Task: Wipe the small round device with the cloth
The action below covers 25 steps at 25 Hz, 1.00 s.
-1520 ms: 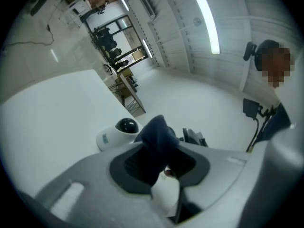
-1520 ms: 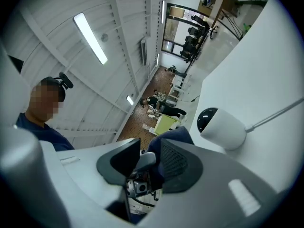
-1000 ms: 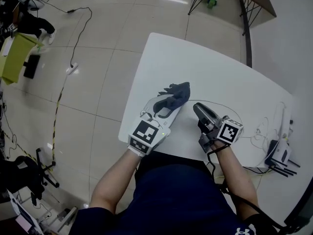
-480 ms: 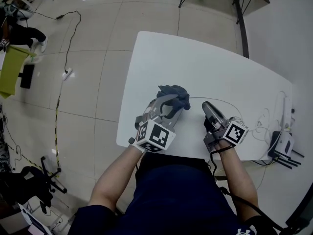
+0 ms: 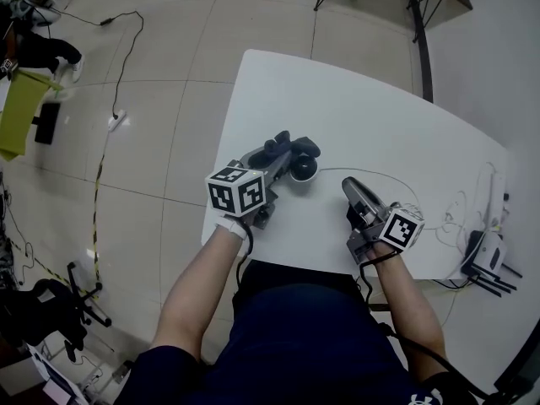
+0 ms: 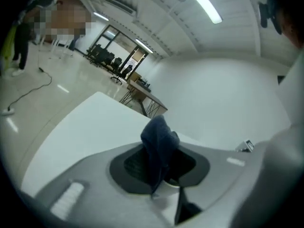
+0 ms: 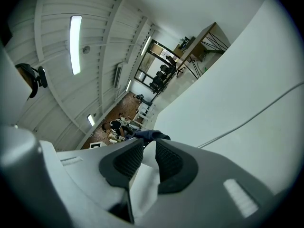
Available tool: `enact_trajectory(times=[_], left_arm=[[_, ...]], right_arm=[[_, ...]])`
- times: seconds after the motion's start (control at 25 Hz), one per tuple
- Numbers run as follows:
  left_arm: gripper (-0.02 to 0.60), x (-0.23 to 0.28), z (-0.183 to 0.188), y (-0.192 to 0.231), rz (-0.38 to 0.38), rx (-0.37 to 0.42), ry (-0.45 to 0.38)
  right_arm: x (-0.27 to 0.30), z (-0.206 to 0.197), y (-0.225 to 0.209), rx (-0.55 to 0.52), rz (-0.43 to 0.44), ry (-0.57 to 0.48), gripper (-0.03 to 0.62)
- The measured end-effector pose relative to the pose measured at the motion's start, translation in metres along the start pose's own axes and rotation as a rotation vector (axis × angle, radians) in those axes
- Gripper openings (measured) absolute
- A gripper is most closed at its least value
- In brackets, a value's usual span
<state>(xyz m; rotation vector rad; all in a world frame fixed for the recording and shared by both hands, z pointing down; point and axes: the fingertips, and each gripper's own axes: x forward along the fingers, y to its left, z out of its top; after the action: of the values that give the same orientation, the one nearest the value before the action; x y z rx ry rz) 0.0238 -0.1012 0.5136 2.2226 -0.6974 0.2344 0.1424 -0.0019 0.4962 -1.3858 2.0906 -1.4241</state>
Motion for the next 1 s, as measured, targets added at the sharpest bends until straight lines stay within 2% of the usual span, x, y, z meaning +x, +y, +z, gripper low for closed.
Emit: enact_trajectory(times=[0.2, 0.32, 0.4, 0.44, 0.56, 0.68, 0.84, 1.0], left_arm=[[0.094, 0.004, -0.028, 0.030, 0.014, -0.245, -0.006], [0.095, 0.008, -0.039, 0.034, -0.019, -0.400, -0.029], [0.095, 0.003, -0.034, 0.035, -0.024, -0.424, -0.058], [0.095, -0.002, -0.026, 0.032, -0.021, -0.391, -0.077], [0.095, -0.019, 0.011, -0.002, -0.044, -0.178, -0.124], [0.095, -0.026, 0.033, -0.060, -0.093, 0.131, -0.090], [0.095, -0.014, 0.015, -0.108, -0.128, 0.594, 0.055], [0.095, 0.004, -0.026, -0.122, -0.151, 0.944, 0.233]], right_arm=[[0.005, -0.008, -0.003, 0.005, -0.008, 0.035, 0.085], [0.009, -0.014, -0.001, 0.017, 0.009, 0.055, 0.083], [0.012, -0.019, -0.001, 0.007, 0.003, 0.076, 0.083], [0.013, -0.020, 0.000, 0.001, 0.005, 0.086, 0.083], [0.016, -0.021, 0.006, -0.012, 0.022, 0.096, 0.083], [0.014, -0.019, 0.003, -0.008, 0.021, 0.091, 0.081], [0.008, -0.013, 0.003, -0.008, 0.016, 0.072, 0.080], [0.002, -0.008, -0.001, 0.015, 0.004, 0.035, 0.077]])
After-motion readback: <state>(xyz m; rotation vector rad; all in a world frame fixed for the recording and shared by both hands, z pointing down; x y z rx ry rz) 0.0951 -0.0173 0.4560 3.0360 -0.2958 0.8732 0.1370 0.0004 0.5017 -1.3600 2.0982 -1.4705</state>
